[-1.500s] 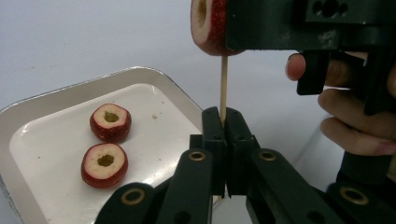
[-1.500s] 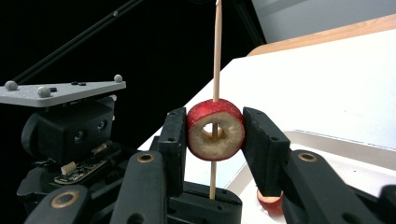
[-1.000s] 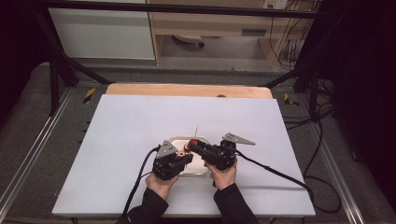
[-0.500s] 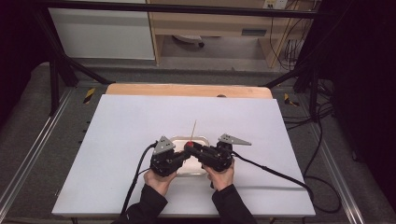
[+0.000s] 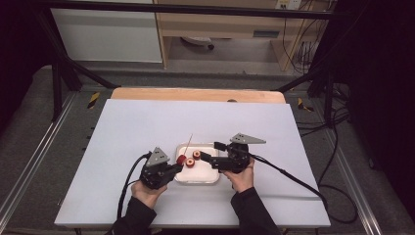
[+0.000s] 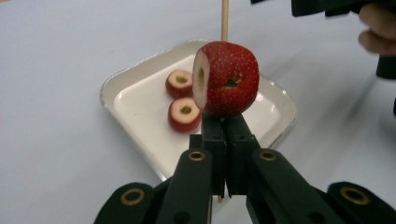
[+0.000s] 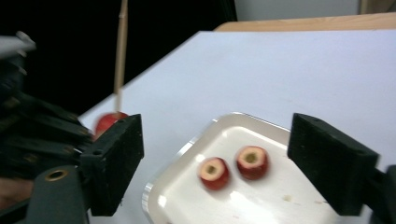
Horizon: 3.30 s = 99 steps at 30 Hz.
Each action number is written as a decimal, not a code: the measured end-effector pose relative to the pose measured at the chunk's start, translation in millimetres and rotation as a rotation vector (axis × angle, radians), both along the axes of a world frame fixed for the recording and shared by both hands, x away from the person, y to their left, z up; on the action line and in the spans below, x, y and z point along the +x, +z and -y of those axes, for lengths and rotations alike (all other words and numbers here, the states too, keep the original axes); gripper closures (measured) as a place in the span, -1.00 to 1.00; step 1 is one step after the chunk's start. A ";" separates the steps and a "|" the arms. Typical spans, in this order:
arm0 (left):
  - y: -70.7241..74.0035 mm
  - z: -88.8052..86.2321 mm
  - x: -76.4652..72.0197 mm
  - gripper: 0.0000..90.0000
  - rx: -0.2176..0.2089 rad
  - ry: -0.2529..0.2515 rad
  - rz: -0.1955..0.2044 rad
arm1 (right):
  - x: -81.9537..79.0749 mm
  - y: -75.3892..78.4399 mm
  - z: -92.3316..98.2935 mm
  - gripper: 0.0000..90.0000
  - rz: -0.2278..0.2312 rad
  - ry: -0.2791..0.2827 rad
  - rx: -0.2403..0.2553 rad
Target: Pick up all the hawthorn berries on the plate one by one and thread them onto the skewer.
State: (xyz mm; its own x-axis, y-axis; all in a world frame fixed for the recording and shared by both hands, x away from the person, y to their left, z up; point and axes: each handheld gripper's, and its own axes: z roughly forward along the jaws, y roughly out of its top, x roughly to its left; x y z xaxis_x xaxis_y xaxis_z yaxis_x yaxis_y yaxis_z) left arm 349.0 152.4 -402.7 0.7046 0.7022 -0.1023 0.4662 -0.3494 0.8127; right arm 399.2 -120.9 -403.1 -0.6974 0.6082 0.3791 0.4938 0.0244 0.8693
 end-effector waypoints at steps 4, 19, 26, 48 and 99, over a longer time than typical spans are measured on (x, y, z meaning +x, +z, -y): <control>-4.3 -12.2 -5.5 0.97 0.038 -0.010 -0.012 | 6.5 -0.6 4.6 -0.72 0.015 0.010 -0.113; -16.6 -52.1 -16.2 0.97 0.101 0.005 -0.073 | 33.6 -1.0 -12.1 -0.72 -0.018 0.100 -0.454; -17.4 -58.2 -15.9 0.97 0.104 0.009 -0.086 | 45.1 -0.1 -26.7 -0.56 -0.084 0.094 -0.500; -19.4 -59.3 -14.2 0.97 0.104 0.005 -0.108 | 65.8 -2.9 -73.0 -0.11 -0.252 0.036 -0.603; -14.8 -37.4 -21.7 0.97 0.073 -0.025 -0.098 | 33.1 32.2 -28.9 0.32 -0.090 -0.056 -0.028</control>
